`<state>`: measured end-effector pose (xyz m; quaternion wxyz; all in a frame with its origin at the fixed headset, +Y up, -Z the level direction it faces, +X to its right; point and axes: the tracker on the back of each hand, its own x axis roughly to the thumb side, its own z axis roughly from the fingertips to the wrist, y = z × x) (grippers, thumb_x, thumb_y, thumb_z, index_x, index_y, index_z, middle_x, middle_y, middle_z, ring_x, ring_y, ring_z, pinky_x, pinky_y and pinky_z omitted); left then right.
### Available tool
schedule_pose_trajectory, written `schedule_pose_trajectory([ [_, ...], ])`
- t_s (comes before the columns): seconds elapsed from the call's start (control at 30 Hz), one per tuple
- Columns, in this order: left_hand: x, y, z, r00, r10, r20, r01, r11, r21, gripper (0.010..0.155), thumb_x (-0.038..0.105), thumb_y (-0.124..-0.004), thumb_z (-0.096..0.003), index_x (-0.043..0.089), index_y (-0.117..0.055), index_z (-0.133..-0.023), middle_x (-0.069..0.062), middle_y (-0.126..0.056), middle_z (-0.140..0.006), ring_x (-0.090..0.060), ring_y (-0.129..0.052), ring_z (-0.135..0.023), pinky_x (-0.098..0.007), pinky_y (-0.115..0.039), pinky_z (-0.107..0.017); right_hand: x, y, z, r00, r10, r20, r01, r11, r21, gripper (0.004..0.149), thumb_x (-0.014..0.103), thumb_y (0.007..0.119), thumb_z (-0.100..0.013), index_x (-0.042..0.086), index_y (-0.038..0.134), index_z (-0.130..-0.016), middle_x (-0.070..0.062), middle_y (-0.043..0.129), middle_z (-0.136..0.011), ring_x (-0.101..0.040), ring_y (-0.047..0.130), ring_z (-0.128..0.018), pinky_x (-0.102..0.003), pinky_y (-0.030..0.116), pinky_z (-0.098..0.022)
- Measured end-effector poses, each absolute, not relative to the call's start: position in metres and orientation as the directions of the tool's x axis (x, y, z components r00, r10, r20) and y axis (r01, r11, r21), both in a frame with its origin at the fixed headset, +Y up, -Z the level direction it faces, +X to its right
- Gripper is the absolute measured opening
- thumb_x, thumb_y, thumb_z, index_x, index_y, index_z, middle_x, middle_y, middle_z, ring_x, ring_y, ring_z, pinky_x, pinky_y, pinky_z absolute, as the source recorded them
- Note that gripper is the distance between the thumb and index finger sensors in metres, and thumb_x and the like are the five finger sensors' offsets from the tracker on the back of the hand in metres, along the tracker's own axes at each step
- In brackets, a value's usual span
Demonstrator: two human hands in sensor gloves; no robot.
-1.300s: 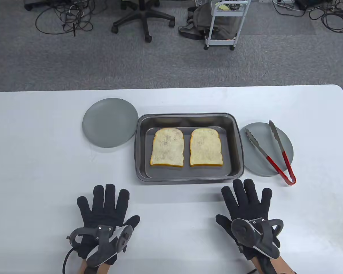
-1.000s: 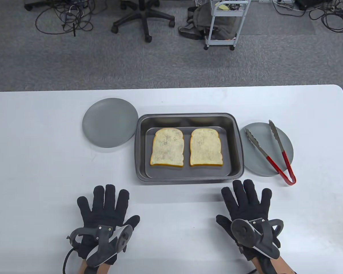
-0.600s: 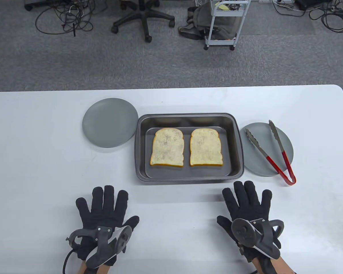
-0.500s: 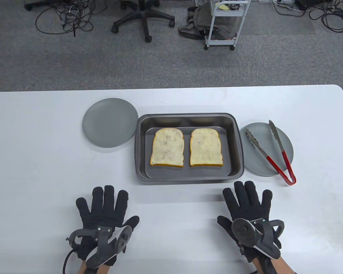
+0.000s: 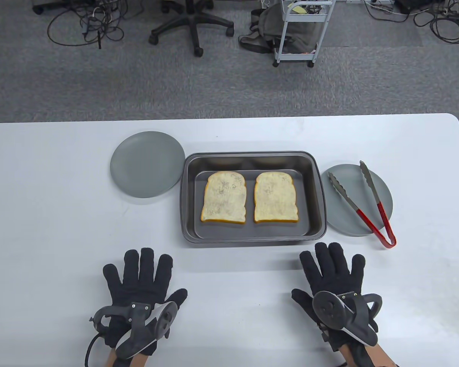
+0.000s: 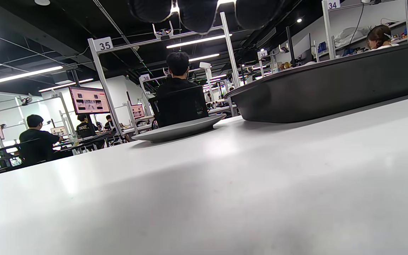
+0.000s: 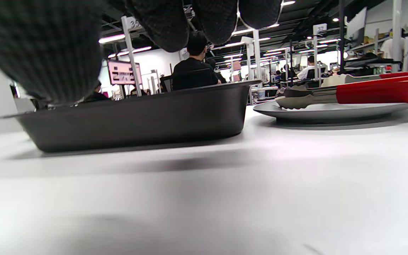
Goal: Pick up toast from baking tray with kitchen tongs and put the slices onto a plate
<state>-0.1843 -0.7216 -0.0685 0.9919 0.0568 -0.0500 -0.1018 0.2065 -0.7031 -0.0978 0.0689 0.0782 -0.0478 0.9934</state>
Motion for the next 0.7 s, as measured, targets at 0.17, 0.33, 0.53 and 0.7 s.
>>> schedule_pose_trajectory([
  [0.17, -0.185, -0.721, -0.069, 0.976, -0.199, 0.089, 0.187, 0.974, 0.126, 0.086, 0.082, -0.046, -0.0399, 0.037, -0.038, -0.113, -0.010, -0.039, -0.124, -0.049, -0.037, -0.113, -0.082, -0.030, -0.070, 0.233, -0.691, -0.122, -0.985, 0.162, 0.055, -0.167, -0.982, -0.088, 0.089, 0.063, 0.087, -0.032, 0.026, 0.055, -0.107, -0.013, 0.046, -0.119, -0.045, 0.045, -0.112, -0.079, 0.028, -0.074],
  [0.33, -0.183, -0.721, -0.069, 0.976, -0.195, 0.096, 0.182, 0.975, 0.128, 0.086, 0.082, -0.047, -0.0400, 0.037, -0.034, -0.113, -0.011, -0.039, -0.124, -0.049, -0.038, -0.113, -0.083, -0.030, -0.070, 0.270, -0.681, -0.154, -0.971, 0.217, -0.097, -0.211, -0.975, -0.069, 0.091, 0.063, 0.088, -0.032, 0.025, 0.054, -0.107, -0.013, 0.045, -0.119, -0.045, 0.045, -0.112, -0.079, 0.029, -0.074],
  [0.53, -0.181, -0.721, -0.069, 0.974, -0.199, 0.110, 0.185, 0.974, 0.129, 0.087, 0.082, -0.047, -0.0402, 0.037, -0.034, -0.113, -0.011, -0.039, -0.124, -0.049, -0.038, -0.113, -0.082, -0.031, -0.071, 0.310, -0.681, -0.193, -0.929, 0.248, -0.275, -0.254, -0.967, -0.015, 0.092, 0.063, 0.089, -0.032, 0.025, 0.053, -0.108, -0.013, 0.046, -0.119, -0.044, 0.047, -0.112, -0.078, 0.032, -0.075],
  [0.7, -0.181, -0.721, -0.070, 0.974, -0.196, 0.110, 0.182, 0.975, 0.125, 0.086, 0.082, -0.048, -0.0403, 0.037, -0.034, -0.113, -0.010, -0.039, -0.124, -0.048, -0.038, -0.113, -0.082, -0.031, -0.071, 0.331, -0.691, -0.225, -0.888, 0.236, -0.396, -0.281, -0.958, 0.058, 0.096, 0.064, 0.090, -0.031, 0.024, 0.050, -0.108, -0.013, 0.047, -0.118, -0.044, 0.049, -0.111, -0.077, 0.037, -0.075],
])
